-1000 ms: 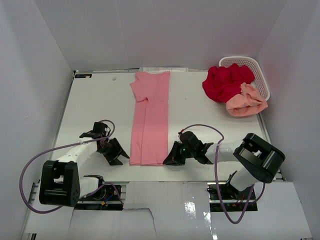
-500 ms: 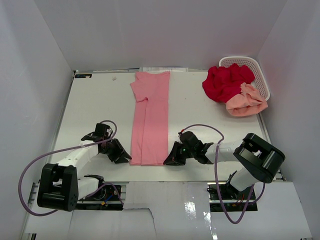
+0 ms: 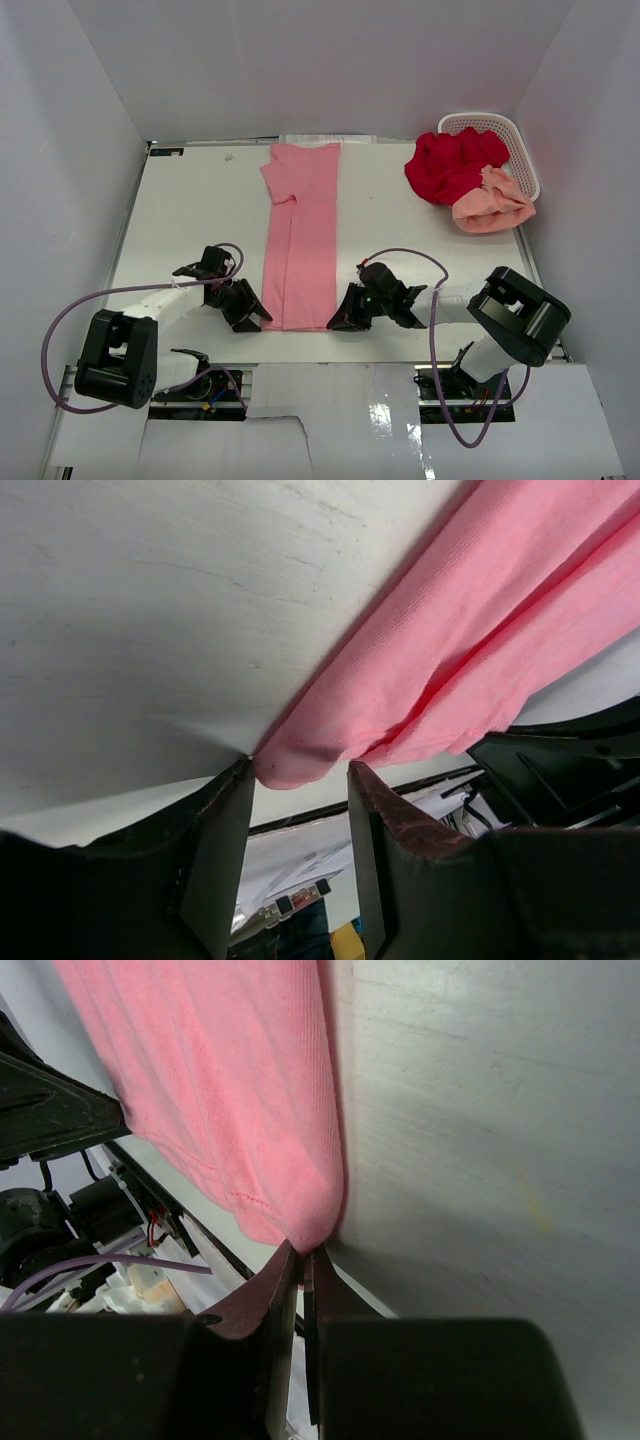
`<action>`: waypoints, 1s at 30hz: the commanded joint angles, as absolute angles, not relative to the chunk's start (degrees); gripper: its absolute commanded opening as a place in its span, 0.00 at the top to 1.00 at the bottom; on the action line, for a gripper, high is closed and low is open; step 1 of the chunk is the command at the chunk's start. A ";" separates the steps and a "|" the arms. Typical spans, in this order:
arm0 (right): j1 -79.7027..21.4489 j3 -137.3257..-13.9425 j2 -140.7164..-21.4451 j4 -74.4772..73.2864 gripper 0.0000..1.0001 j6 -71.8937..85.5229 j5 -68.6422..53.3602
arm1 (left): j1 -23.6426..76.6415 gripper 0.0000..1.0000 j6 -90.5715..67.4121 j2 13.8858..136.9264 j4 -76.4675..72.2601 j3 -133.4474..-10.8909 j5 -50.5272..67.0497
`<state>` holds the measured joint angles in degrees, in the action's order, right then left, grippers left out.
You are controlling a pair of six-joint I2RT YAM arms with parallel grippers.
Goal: Fold and stack the t-shirts
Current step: Grab the bottom of the folded rectangular tshirt with both arms
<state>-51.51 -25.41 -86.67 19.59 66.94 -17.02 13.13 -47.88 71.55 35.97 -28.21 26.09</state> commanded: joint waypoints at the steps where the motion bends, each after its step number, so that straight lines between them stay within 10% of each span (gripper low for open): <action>1: -51.86 -26.81 -85.60 20.13 0.92 65.92 -16.96 | 13.36 0.47 -47.37 71.63 37.44 -29.09 20.31; 14: -51.68 -27.68 -83.77 18.11 0.92 64.51 -16.61 | 14.24 0.77 -47.38 80.42 31.29 -28.04 20.83; 17: -51.68 -29.17 -83.06 15.05 0.92 62.76 -15.65 | 14.24 1.00 -46.85 79.90 31.55 -28.56 21.79; 30: -51.07 -35.33 -81.12 8.09 0.92 56.17 -14.85 | 14.24 1.00 -43.42 78.48 42.53 -42.79 19.87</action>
